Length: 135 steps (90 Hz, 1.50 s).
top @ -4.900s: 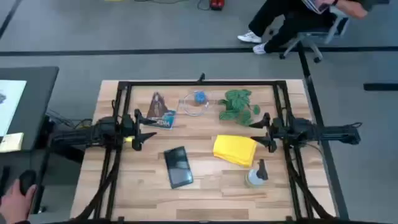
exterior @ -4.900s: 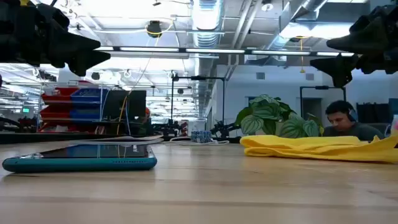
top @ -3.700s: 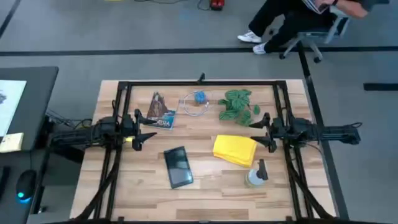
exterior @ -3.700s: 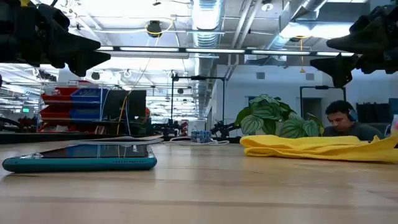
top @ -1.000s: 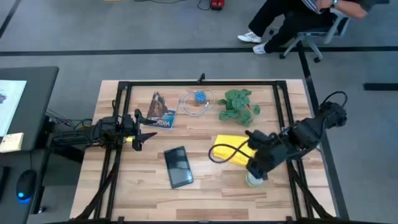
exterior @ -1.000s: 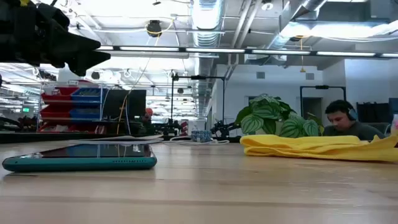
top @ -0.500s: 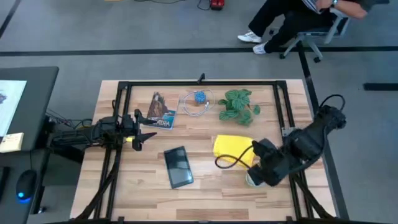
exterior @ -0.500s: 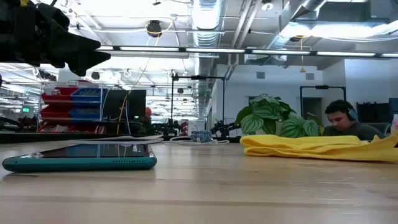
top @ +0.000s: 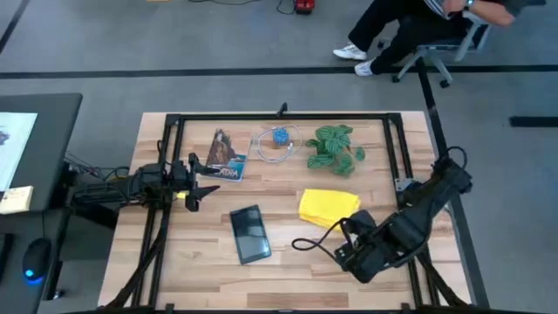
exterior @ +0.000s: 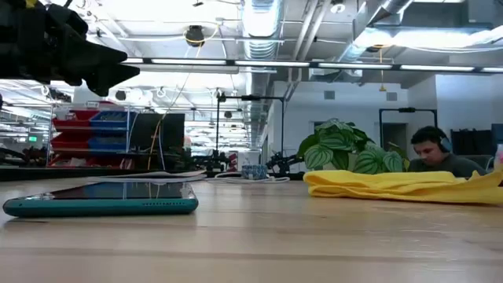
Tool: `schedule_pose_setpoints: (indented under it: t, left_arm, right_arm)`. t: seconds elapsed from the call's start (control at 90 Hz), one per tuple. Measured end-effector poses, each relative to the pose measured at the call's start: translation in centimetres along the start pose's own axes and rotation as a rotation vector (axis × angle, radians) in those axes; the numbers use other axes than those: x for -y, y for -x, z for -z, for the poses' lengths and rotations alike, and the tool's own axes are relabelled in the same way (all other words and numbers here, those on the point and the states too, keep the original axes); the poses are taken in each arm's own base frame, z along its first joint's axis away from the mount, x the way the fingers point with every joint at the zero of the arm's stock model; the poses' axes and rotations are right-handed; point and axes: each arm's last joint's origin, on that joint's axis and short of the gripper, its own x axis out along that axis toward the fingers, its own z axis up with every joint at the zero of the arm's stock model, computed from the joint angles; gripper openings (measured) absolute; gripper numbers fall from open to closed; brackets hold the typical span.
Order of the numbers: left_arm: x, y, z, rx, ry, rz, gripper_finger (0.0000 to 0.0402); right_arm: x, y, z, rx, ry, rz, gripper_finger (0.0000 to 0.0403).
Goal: Clean tablet
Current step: Move the cleaning bottle to the bottom right of the table
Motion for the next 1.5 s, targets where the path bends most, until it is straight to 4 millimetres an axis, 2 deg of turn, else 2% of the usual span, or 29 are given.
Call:
schedule_pose_setpoints:
  t: [0.233,0.5,0.622,0.822,0.933,1.167,1.5]
  left_arm:
    - [0.0,0.0,0.0,0.0,0.0,0.0,0.0235]
    - [0.0,0.0,0.0,0.0,0.0,0.0,0.0235]
    - [0.0,0.0,0.0,0.0,0.0,0.0,0.0235]
    - [0.0,0.0,0.0,0.0,0.0,0.0,0.0235]
    - [0.0,0.0,0.0,0.0,0.0,0.0,0.0235]
    - [0.0,0.0,0.0,0.001,0.0,0.0,0.0235]
    - [0.0,0.0,0.0,0.001,0.0,0.0,0.0235]
  right_arm:
    - [0.0,0.0,-0.5,0.025,-0.017,-0.005,0.0261]
    - [0.6,-1.8,-0.3,0.029,-0.002,0.075,0.0218]
    - [0.6,-2.0,-0.3,0.029,0.023,0.085,0.0188]
    - [0.6,-2.0,-0.4,0.051,0.071,0.079,0.0112]
    - [0.6,-2.0,-0.5,0.062,0.083,0.078,0.0089]
    - [0.7,-1.6,0.0,0.053,0.095,0.062,0.0084]
    - [1.2,1.5,2.9,-0.021,0.102,-0.049,0.0077]
